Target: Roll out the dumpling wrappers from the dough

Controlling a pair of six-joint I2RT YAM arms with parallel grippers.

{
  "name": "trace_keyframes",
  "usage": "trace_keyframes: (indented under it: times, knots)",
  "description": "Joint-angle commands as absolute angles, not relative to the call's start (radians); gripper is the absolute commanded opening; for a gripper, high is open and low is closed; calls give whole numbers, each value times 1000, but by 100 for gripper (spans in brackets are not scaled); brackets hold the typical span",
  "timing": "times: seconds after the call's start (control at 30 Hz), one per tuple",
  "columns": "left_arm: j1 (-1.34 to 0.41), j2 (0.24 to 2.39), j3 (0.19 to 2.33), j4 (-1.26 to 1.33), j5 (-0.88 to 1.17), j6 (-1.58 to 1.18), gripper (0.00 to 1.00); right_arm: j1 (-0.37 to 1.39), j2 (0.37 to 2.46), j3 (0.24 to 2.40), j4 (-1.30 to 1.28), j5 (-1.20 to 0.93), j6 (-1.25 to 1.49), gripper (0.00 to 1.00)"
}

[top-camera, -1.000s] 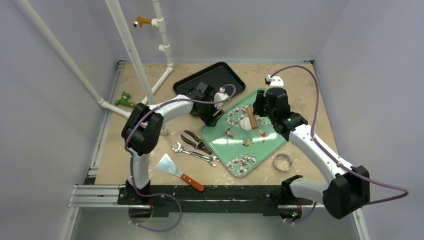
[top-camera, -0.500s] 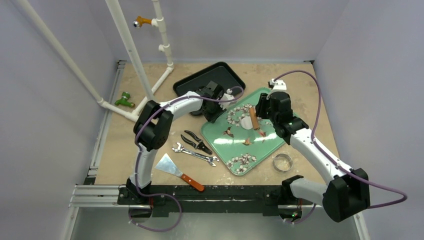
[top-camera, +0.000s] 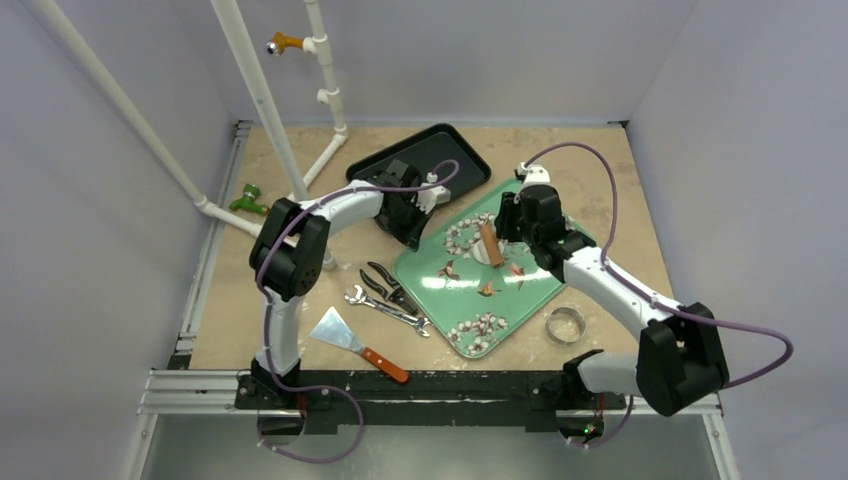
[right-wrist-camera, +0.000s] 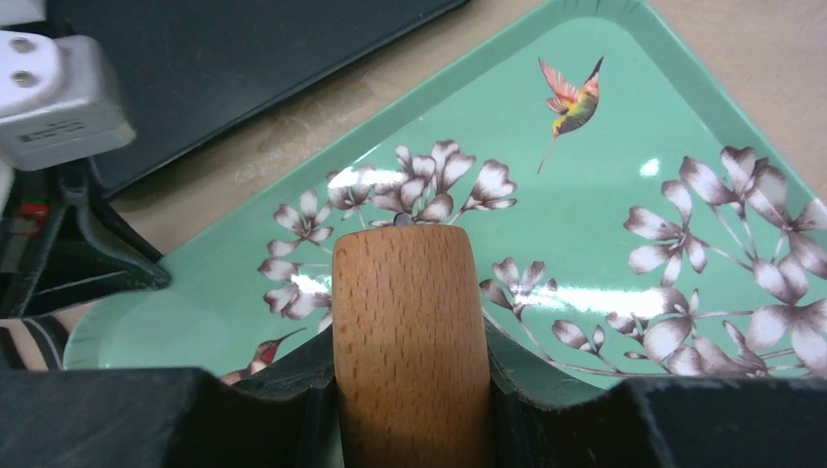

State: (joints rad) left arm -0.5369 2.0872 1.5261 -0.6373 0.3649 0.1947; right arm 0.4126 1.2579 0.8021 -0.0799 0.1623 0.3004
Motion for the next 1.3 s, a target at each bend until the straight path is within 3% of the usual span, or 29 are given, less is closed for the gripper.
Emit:
trace_keyframes:
  times: [0.0,0.3,0.67,1.03,1.27]
  knots:
    - [-534,2037,1437,-597,362,179,0,410,1290,816,-22,199,325,0]
    - [-527,1995,1341,-474,378,178,0,407,1317,823,-128,447,298,0]
    - [-520,1996,1344,-480,425,193,0,394,1286,795,-136,536,170,0]
    - [-520,2001,1349,-482,423,197,0,432,1192,902,-122,251,176,0]
    - [-515,2001,1351,-483,426,194,0,436,1274,926,-95,129,177,0]
